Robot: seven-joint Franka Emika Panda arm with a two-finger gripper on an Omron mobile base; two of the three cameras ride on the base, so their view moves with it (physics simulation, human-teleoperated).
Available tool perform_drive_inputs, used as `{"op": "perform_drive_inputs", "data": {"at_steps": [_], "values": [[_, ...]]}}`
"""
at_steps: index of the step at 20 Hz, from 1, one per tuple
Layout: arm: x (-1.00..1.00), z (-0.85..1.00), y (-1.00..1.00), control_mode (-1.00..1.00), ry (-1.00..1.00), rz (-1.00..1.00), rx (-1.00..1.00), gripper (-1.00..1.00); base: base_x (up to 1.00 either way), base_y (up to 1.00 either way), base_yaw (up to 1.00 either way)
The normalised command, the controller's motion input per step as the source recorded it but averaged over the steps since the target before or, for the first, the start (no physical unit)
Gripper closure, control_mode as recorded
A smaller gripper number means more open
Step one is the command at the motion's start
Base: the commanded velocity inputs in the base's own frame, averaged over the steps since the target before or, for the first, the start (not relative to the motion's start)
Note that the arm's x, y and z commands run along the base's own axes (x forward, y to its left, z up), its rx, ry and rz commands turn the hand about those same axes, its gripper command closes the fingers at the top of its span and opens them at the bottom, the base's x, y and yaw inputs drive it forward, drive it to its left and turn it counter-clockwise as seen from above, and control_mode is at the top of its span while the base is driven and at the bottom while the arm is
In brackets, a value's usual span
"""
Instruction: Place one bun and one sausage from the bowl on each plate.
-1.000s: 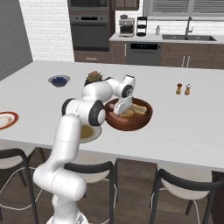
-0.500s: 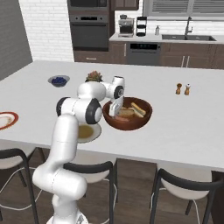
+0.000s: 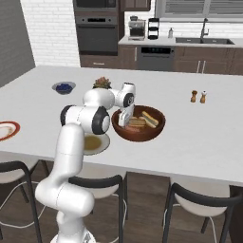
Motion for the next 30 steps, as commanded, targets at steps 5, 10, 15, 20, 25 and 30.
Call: {"op": "perform_drive_inputs", "data": {"at_steps": [5,10,15,20,25,30], "values": [[0.0,0.0,0.0,-1.0,0.0,0.0,0.0,1.0,0.0,0.0,0.0],[-0.14,0.07,0.0,-1.0,-0.03,0.0,0.0,1.0,0.0,0.0,0.0],[-0.62,0.72,0.0,-1.0,-0.01,0.0,-0.03,1.0,0.0,0.0,0.0],[-0.9,0.57,0.23,-1.0,0.0,-0.14,-0.01,1.0,0.0,0.0,0.0],[-1.0,0.3,0.58,-1.0,-0.03,-0.31,0.0,1.0,0.0,0.0,0.0],[-0.82,0.16,0.95,-1.0,-0.06,-0.42,-0.04,1.0,0.0,0.0,0.0]]}}
